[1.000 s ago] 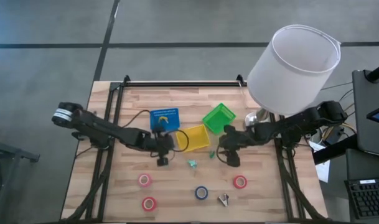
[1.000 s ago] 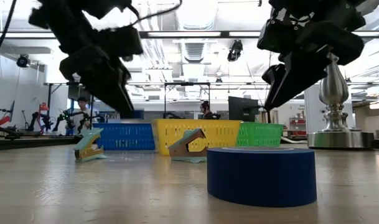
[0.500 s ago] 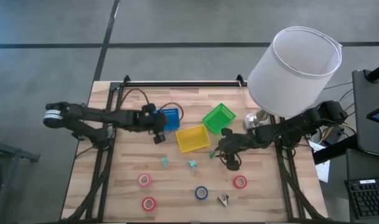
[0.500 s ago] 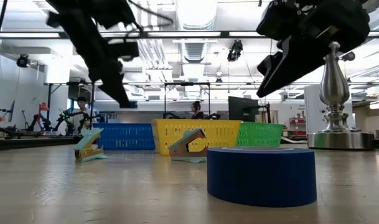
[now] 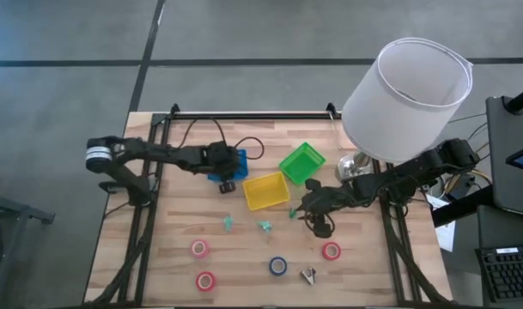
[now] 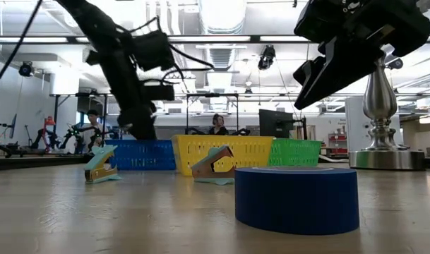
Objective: Pick and place Stapler, Stapler remover, tape
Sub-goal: Put the blue stapler into the blue bin, then put the green stapler into the blue bin
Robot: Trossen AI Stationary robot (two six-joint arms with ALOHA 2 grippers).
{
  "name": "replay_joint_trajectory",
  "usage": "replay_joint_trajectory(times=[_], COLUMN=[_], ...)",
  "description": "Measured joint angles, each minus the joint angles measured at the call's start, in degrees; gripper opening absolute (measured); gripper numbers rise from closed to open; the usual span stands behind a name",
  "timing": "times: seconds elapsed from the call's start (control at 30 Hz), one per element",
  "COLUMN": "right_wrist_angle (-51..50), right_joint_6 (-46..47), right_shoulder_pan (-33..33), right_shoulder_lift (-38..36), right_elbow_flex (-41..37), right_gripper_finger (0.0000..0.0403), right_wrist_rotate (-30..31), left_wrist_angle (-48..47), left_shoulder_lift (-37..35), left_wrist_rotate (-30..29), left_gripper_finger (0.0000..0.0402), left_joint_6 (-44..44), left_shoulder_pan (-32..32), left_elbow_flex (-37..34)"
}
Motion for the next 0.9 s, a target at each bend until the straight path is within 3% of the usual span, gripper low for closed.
replay_joint_trajectory(times=[0.43,0.73,0.9], right_wrist_angle=[0.08,1.63,7.93], right_joint_6=[-0.02,-0.52,-3.49], right_shoulder_pan=[0.0,0.0,-0.01], right_shoulder_lift=[0.03,0.03,0.03], right_elbow_flex=[-0.15,-1.65,-4.78], right_gripper_finger=[0.0127,0.0128,0.0126], right_wrist_rotate=[0.13,0.13,0.13], left_wrist_angle=[0.83,-2.07,-4.19], left_shoulder_lift=[7.85,6.22,2.38], left_wrist_rotate=[-4.26,-4.36,-4.35], left_gripper_finger=[0.0103,0.0163,0.0174], left_joint_6=[2.48,2.24,1.66], left_shoulder_pan=[1.29,1.33,0.92], left_elbow_flex=[7.25,7.38,7.38])
